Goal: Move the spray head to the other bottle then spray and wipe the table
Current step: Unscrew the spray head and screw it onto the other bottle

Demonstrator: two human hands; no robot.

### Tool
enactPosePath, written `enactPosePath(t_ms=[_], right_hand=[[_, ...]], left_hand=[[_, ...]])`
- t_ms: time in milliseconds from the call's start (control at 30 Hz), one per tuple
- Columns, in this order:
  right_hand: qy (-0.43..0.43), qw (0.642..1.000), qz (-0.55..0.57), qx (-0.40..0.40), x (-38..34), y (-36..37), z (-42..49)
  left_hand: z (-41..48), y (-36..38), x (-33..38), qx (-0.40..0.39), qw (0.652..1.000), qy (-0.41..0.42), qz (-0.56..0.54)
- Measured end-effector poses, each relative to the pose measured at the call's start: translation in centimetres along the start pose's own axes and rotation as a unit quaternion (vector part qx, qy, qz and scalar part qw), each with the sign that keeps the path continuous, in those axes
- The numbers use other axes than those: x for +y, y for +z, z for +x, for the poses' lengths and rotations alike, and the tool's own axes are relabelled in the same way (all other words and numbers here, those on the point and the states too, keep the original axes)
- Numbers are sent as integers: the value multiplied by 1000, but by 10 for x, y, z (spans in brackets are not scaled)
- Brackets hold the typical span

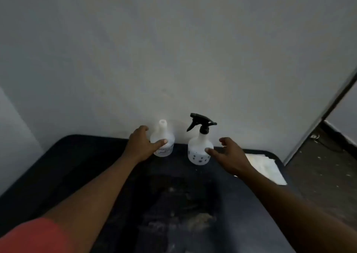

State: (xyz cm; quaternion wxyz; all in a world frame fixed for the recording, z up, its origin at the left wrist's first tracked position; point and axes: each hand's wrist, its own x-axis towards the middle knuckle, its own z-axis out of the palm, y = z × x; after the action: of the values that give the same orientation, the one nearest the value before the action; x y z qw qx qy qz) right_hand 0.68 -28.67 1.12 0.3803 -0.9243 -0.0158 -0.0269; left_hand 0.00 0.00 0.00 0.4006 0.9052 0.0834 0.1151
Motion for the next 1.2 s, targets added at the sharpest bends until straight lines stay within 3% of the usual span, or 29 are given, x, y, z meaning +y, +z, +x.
enactPosePath(t_ms=[167, 300, 467, 733, 967, 1200], right_hand=[[-9, 999, -7, -39, 21, 43, 39], [-39, 999, -9, -33, 18, 68, 58], [-38, 999, -1, -20, 14, 81, 64], [-99, 988, 120, 12, -3, 69, -23], [-130, 987, 91, 9, 4, 62, -97], [-91, 990, 100, -23, 37, 67, -107]], left_hand=[[27, 44, -35, -49, 998, -25, -36], [33, 67, -38, -22, 998, 30, -58], [24, 68, -37, -9, 998, 27, -56], [-71, 18, -34, -58, 993, 77, -71], [-117, 12, -26, -88, 993, 48, -64], [-129, 20, -34, -109, 988, 35, -100]])
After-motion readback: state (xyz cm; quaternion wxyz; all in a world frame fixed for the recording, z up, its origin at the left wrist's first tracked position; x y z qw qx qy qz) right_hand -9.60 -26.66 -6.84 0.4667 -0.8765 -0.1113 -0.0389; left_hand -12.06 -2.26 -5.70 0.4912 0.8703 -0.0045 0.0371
